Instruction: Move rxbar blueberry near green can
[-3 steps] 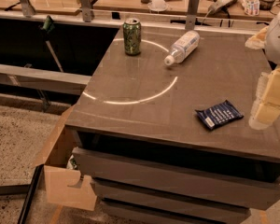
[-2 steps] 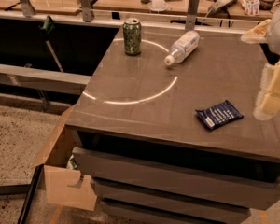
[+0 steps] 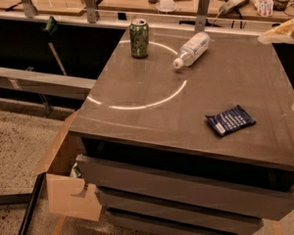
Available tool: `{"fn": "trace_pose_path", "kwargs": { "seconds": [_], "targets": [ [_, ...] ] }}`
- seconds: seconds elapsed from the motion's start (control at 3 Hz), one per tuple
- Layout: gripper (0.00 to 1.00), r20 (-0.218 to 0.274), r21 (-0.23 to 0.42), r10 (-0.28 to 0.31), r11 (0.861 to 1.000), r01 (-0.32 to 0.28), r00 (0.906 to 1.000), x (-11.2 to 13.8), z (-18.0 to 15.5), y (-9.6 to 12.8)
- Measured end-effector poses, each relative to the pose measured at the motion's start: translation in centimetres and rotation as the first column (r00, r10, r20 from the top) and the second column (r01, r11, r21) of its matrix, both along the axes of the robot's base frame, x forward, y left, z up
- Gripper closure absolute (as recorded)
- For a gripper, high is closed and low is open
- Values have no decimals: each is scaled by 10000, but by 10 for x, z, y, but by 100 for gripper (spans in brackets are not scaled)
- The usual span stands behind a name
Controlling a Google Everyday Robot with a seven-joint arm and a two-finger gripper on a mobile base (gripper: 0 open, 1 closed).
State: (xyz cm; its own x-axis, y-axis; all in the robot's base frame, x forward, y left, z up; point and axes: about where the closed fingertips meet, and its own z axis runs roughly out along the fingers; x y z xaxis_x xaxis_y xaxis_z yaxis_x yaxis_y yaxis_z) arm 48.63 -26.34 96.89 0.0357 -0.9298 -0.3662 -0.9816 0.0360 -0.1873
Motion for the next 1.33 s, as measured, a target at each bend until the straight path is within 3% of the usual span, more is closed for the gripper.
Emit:
{"fn": "trace_pose_path", "kwargs": {
  "seconds": [0.33, 0.67, 1.0, 1.33],
  "targets": [
    [0, 303, -11, 871, 9962, -872, 9957, 16, -22, -4],
    [0, 519, 14, 788, 9969, -789, 9955, 23, -21, -2],
    [0, 37, 354, 1052, 9938, -1052, 9944, 21, -47, 2],
    [0, -436, 981, 1542, 9839, -1494, 9871, 16, -74, 12]
  ]
}}
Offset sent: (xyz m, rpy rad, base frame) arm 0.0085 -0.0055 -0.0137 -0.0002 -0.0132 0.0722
